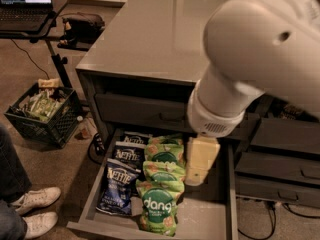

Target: Pick blue chip bag from middle drawer and place on counter

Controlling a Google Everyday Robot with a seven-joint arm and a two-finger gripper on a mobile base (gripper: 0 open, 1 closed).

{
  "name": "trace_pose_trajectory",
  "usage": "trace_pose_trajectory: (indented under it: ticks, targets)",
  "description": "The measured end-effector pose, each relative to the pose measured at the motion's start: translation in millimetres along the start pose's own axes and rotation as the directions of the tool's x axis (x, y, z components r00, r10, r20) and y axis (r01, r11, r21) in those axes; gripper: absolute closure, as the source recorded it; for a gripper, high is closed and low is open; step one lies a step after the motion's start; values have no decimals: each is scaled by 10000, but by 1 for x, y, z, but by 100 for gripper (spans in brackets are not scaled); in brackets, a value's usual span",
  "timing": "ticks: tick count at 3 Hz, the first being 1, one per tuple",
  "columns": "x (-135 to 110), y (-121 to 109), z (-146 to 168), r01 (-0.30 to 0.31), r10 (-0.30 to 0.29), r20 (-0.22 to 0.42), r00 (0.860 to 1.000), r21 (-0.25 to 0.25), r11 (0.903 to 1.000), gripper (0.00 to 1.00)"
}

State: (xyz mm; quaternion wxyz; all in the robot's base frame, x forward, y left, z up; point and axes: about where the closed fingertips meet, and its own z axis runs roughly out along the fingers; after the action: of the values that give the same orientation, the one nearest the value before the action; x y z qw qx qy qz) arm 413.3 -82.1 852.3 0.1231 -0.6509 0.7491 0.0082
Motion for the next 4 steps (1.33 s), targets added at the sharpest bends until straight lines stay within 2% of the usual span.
trace_pose_trajectory:
  ticks: [1, 2, 3, 4]
  targets:
    - [-22, -15, 43, -559, 558, 212, 9982, 44, 9984, 0]
    - [-38, -28, 89, -1221, 1255, 476, 9910, -681, 9902, 0]
    - [-42, -26, 94, -1179, 1216, 538, 9911, -672, 9907, 0]
    - [-59, -25, 130, -1160, 1235, 892, 9883, -847, 9896, 0]
